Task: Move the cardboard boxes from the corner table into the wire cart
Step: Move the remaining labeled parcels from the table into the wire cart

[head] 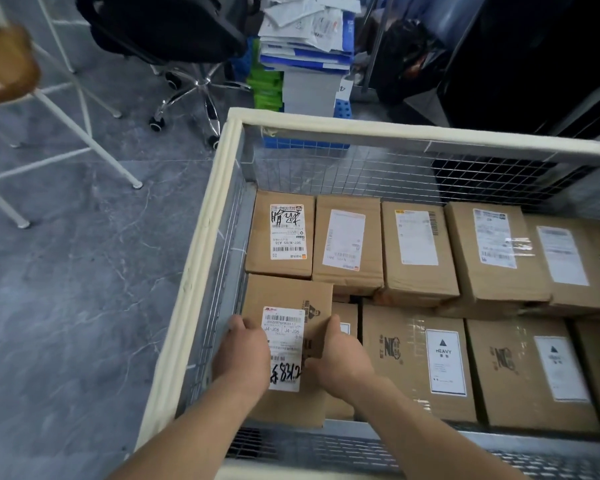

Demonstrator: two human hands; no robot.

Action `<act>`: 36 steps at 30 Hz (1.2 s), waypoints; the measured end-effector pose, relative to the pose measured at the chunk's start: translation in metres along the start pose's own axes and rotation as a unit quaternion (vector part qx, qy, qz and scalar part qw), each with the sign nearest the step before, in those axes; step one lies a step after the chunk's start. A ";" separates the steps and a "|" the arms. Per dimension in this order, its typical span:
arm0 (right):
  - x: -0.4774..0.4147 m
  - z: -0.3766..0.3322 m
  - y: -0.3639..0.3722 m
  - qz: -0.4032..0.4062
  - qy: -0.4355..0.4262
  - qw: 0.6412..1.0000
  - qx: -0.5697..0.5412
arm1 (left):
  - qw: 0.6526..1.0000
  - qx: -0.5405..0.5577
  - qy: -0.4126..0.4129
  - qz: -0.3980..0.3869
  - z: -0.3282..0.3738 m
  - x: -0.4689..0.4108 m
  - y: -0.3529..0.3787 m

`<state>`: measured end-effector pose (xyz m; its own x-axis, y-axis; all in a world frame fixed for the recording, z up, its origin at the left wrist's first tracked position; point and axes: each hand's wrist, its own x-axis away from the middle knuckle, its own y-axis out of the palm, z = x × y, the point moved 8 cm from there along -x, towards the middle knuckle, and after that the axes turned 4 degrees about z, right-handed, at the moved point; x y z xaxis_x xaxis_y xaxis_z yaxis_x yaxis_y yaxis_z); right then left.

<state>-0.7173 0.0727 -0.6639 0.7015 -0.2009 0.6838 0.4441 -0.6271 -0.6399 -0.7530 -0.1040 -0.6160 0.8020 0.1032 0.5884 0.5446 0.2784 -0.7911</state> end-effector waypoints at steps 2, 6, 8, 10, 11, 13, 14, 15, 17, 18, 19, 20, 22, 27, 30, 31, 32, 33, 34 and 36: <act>0.010 0.000 -0.014 0.009 -0.015 1.000 0.023 | 0.998 -0.047 0.044 0.001 0.008 0.005 -0.006; 0.039 -0.003 -0.053 0.044 -0.045 0.997 0.053 | 0.984 -0.111 0.139 0.005 0.041 0.029 -0.033; 0.058 -0.005 -0.081 0.080 -0.066 0.993 0.063 | 0.975 -0.139 0.172 0.013 0.060 0.045 -0.051; 0.080 -0.009 -0.114 0.114 -0.085 0.987 0.068 | 0.967 -0.153 0.202 0.031 0.081 0.064 -0.072; 0.091 -0.011 -0.133 0.130 -0.093 0.985 0.069 | 0.965 -0.146 0.215 0.043 0.091 0.073 -0.084; 0.114 -0.012 -0.171 0.159 -0.108 0.979 0.065 | 0.958 -0.129 0.245 0.070 0.115 0.094 -0.109; 0.127 -0.012 -0.190 0.170 -0.115 0.976 0.073 | 0.955 -0.128 0.257 0.079 0.127 0.104 -0.121; 0.139 -0.012 -0.209 0.180 -0.119 0.973 0.086 | 0.949 -0.129 0.271 0.092 0.139 0.114 -0.133; 0.164 -0.006 -0.245 0.203 -0.116 0.967 0.105 | 0.941 -0.132 0.293 0.107 0.165 0.138 -0.156; 0.176 -0.002 -0.263 0.219 -0.112 0.963 0.109 | 0.937 -0.133 0.302 0.113 0.178 0.150 -0.166; 0.188 0.002 -0.281 0.236 -0.111 0.959 0.111 | 0.933 -0.132 0.312 0.118 0.191 0.162 -0.175; 0.201 0.006 -0.298 0.251 -0.111 0.955 0.113 | 0.929 -0.127 0.324 0.125 0.205 0.175 -0.184; 0.227 0.018 -0.332 0.277 -0.109 0.948 0.112 | 0.918 -0.120 0.350 0.141 0.235 0.201 -0.199; 0.293 0.053 -0.409 0.359 -0.080 0.926 0.085 | 0.878 -0.099 0.429 0.185 0.315 0.268 -0.231; 0.332 0.078 -0.443 0.395 -0.041 0.915 0.067 | 0.852 -0.089 0.481 0.189 0.359 0.306 -0.243; 0.346 0.086 -0.453 0.407 -0.024 0.911 0.065 | 0.842 -0.087 0.499 0.186 0.372 0.319 -0.246; 0.362 0.094 -0.462 0.419 -0.008 0.906 0.062 | 0.831 -0.086 0.518 0.183 0.384 0.332 -0.247; 0.378 0.102 -0.469 0.430 0.008 0.901 0.059 | 0.820 -0.087 0.537 0.180 0.396 0.346 -0.249; 0.394 0.110 -0.476 0.440 0.024 0.896 0.056 | 0.807 -0.088 0.555 0.179 0.407 0.359 -0.250; 0.427 0.128 -0.487 0.456 0.057 0.887 0.051 | 0.783 -0.090 0.590 0.179 0.428 0.388 -0.251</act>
<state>-0.5623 0.3886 -0.1053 0.7365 -0.6678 -0.1078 -0.2269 -0.0938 -0.9694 -0.6837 0.2753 -0.1178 0.5221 -0.8387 -0.1552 0.1749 0.2833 -0.9429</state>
